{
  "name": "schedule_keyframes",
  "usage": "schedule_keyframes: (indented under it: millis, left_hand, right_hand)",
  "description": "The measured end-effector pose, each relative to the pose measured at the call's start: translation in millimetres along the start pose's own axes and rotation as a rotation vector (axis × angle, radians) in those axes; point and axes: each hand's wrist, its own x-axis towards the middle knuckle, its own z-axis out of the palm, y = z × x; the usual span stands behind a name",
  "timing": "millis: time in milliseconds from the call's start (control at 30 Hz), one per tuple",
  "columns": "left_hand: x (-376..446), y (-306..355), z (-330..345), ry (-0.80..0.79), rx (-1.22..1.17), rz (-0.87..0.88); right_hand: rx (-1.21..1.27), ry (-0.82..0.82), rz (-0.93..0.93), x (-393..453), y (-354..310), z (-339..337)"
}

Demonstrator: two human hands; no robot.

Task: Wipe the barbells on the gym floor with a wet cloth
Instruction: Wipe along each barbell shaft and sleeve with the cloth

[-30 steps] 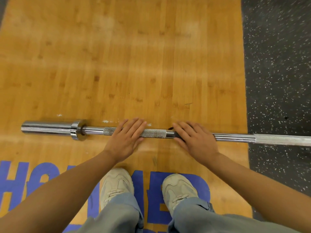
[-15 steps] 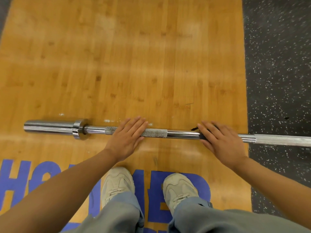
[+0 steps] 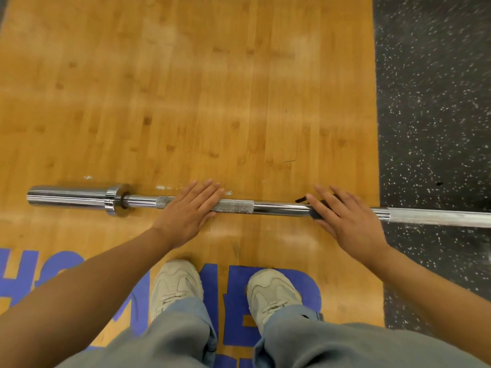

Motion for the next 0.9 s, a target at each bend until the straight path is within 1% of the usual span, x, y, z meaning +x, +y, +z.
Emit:
schedule_keyframes:
  millis: [100,200,300,367,433,500,567,767,900]
  left_hand:
    - [1,1,0,-0.003,-0.012,-0.005]
    - [2,1,0,-0.010,-0.011,-0.024]
    - [3,0,-2,-0.041,-0.014,-0.032]
    - [3,-1,-3,-0.056,-0.013,-0.032]
    - [2,-1,-2,-0.051,-0.003,-0.031]
    - [2,0,-2,-0.042,-0.008,-0.036]
    - [1,0,-2,-0.038,-0.019,-0.032]
    - [0,1,-2,-0.034,-0.015,-0.033]
    - [2,3,-4,-0.050,-0.033,-0.059]
  right_hand:
    - [-0.036,0.002,0.111,-5,-2,2]
    - [-0.032,-0.007,0.177,16,-28,5]
    - [0.014,-0.042,0.143,53,-65,9]
    - [0.029,-0.057,0.091,73,-93,13]
    - [-0.005,-0.032,0.012,80,-103,18]
    - [-0.045,0.000,-0.066,74,-94,21]
    - [-0.050,0.026,-0.089,57,-75,21]
    - [-0.034,0.082,-0.027,0,-3,7]
    - [-0.061,0.075,0.039,3,-8,9]
